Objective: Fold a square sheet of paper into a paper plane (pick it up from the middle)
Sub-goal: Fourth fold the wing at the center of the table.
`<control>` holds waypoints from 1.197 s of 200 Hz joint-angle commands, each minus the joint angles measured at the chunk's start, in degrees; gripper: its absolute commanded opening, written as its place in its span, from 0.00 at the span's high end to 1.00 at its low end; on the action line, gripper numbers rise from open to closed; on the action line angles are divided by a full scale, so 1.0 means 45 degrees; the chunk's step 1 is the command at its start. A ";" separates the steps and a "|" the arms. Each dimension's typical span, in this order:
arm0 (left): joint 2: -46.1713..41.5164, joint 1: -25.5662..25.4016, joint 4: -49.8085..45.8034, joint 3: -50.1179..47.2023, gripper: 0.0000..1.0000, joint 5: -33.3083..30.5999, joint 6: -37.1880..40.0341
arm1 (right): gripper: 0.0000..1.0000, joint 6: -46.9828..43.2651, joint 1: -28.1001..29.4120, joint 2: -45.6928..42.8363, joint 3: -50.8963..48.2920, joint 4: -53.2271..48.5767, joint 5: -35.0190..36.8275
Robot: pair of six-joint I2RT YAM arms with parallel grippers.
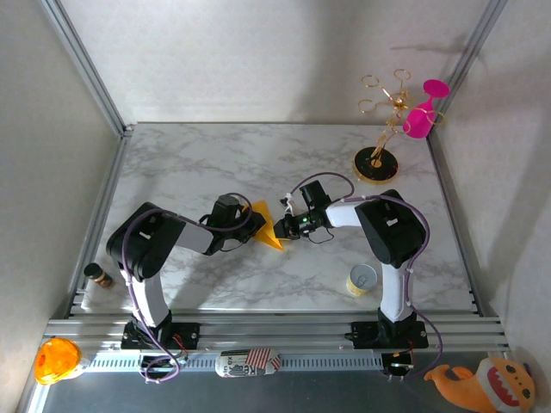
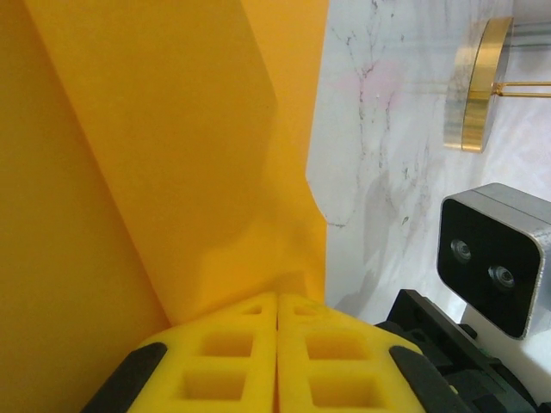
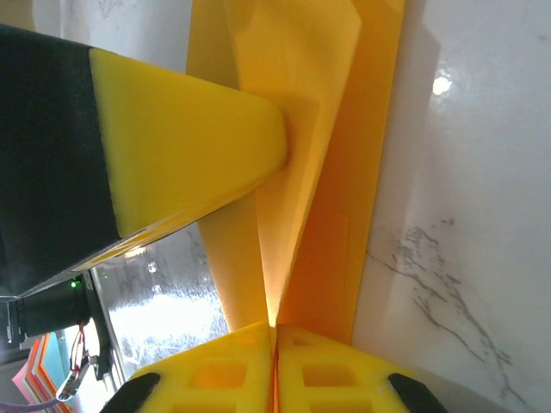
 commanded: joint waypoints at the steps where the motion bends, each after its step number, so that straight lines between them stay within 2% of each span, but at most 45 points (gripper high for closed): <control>1: 0.0196 0.0136 -0.0242 0.0204 0.93 -0.0139 -0.0117 | 0.88 -0.0452 -0.0205 0.1148 -0.0520 -0.1745 0.2600; 85: 0.0294 0.0160 -0.0305 0.0188 0.90 -0.0121 0.0015 | 0.87 -0.0463 -0.0200 0.1050 -0.0558 -0.1804 0.2628; 176: 0.0660 0.0233 -0.0530 0.0050 0.91 -0.0180 -0.0023 | 0.80 -0.0300 -0.0190 0.0043 -0.0331 -0.1729 0.1372; 239: 0.0645 0.0311 -0.0424 -0.0352 0.90 -0.0219 -0.0065 | 0.78 -0.0506 -0.0197 -0.1023 -0.0002 -0.2679 0.0590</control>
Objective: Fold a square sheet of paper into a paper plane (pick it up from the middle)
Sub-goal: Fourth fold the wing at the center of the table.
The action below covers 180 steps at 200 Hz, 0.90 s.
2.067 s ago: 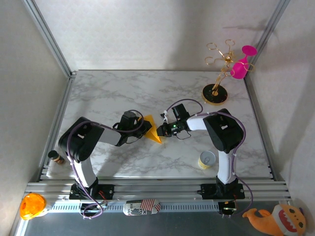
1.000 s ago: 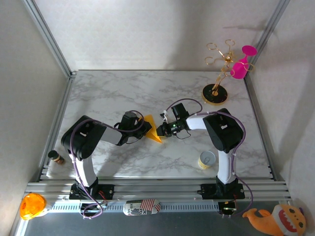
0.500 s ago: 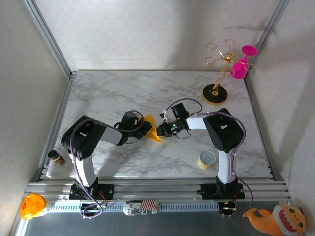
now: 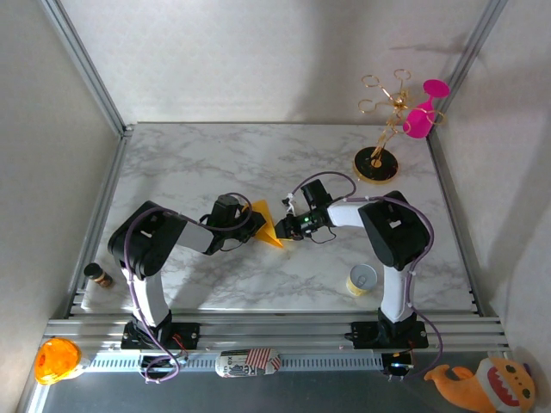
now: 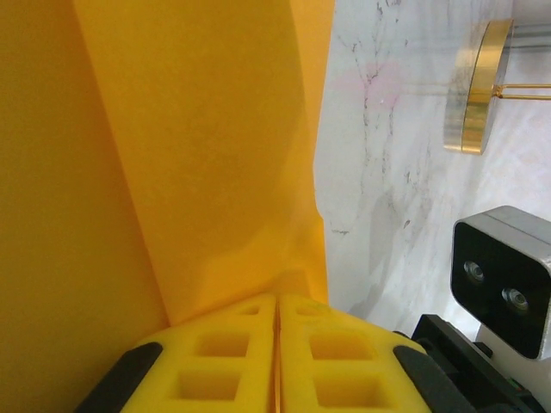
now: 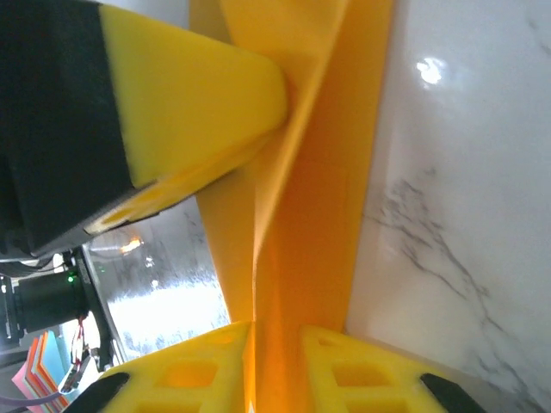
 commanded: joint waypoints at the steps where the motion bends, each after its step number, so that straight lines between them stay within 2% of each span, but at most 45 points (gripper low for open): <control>1: 0.0431 0.0209 -0.0623 -0.0386 0.90 -0.0326 -0.0066 | 0.77 -0.0397 -0.0148 -0.0448 -0.0041 -0.1493 0.0353; 42: 0.0441 0.0209 -0.0600 -0.0489 0.91 -0.0324 -0.0104 | 0.78 -0.0676 -0.0091 -0.0513 -0.0158 -0.1778 0.0148; 81: 0.0430 0.0229 -0.0697 -0.0528 0.91 -0.0344 -0.0180 | 0.83 -0.0755 -0.0032 0.0021 -0.0169 -0.1839 0.0745; 126: 0.0427 0.0229 -0.0908 -0.0479 0.91 -0.0366 -0.0140 | 0.83 -0.0848 -0.0034 0.0097 -0.0042 -0.1927 0.0950; 163: 0.0407 0.0229 -0.1042 -0.0449 0.91 -0.0326 -0.0063 | 0.75 -0.0608 -0.0034 -0.1391 -0.0010 -0.1756 0.1434; 180: 0.0380 0.0231 -0.1089 -0.0430 0.91 -0.0326 -0.0023 | 0.75 -0.0609 -0.0033 -0.1749 0.0036 -0.1781 0.1733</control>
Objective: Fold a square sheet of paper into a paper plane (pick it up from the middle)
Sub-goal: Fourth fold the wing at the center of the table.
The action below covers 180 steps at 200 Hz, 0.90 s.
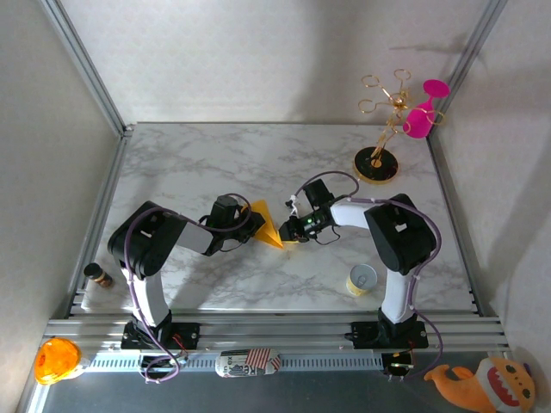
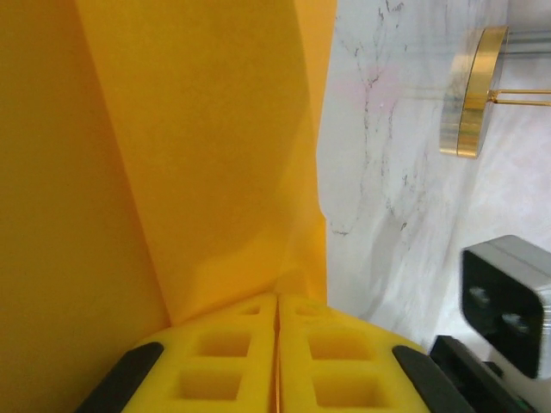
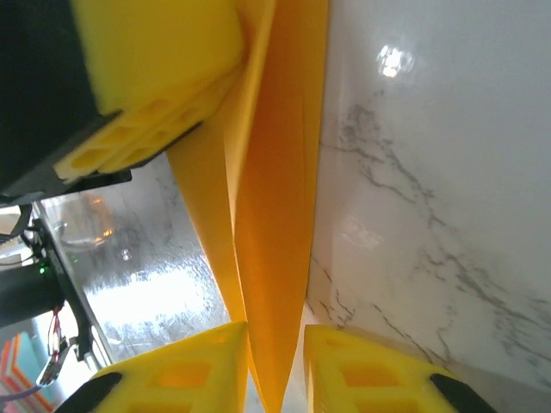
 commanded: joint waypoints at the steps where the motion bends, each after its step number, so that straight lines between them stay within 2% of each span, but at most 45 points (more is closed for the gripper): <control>1: 0.0386 0.0186 -0.1347 -0.0270 0.91 -0.0326 0.0166 | 0.75 -0.0060 -0.0019 -0.0924 0.0059 -0.0261 0.0771; 53: 0.0430 0.0185 -0.1386 -0.0251 0.90 -0.0307 0.0157 | 0.79 -0.0307 0.0531 -0.0823 0.0333 0.0191 -0.0640; 105: 0.0426 0.0185 -0.1464 -0.0231 0.90 -0.0307 0.0147 | 0.84 0.0177 0.0869 0.0057 0.0690 0.0478 -0.0291; 180: 0.0427 0.0185 -0.1504 -0.0309 0.90 -0.0307 0.0163 | 0.84 0.0424 0.0859 0.0672 0.0436 0.0736 -0.0093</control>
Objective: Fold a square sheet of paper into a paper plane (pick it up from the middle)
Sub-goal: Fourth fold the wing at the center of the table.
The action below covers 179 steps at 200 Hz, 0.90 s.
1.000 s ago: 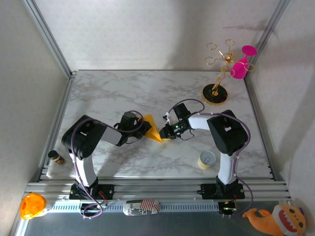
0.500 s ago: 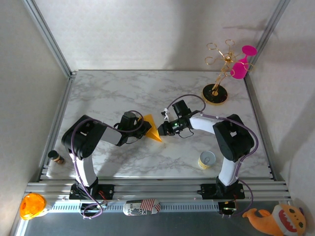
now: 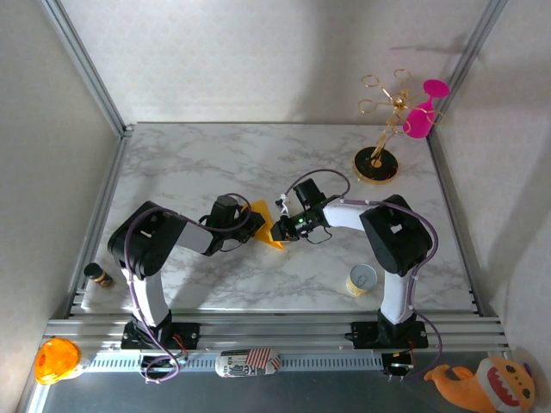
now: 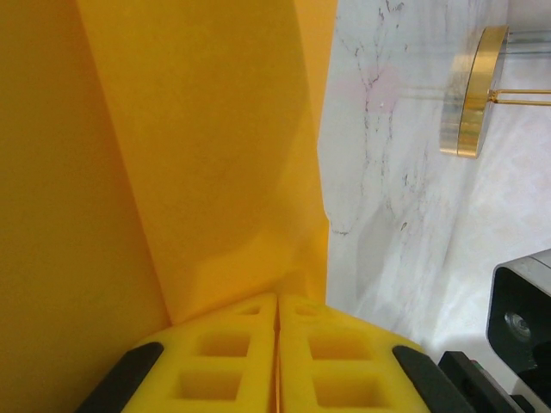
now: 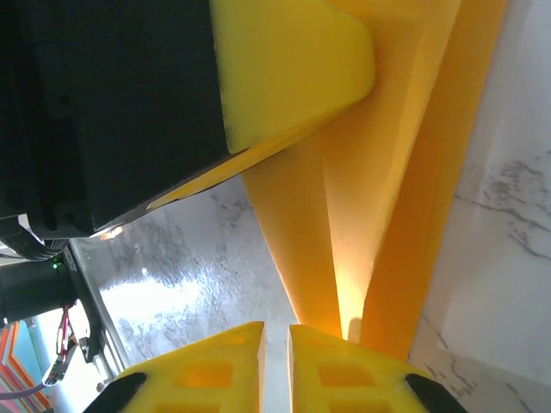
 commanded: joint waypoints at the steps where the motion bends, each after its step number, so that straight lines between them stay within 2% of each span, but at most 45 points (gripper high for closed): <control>1: 0.0429 0.0180 -0.1485 -0.0314 0.90 -0.0311 0.0164 | 0.84 0.0088 -0.0001 0.0315 -0.0039 0.0143 0.0088; 99: 0.0470 0.0180 -0.1841 -0.0308 0.90 -0.0444 0.0116 | 0.84 0.0040 -0.0010 0.0464 -0.0148 -0.0091 0.0781; 179: 0.0510 0.0180 -0.2025 -0.0236 0.90 -0.0448 0.0166 | 0.84 -0.0106 -0.0003 0.0571 -0.0263 -0.0277 0.0296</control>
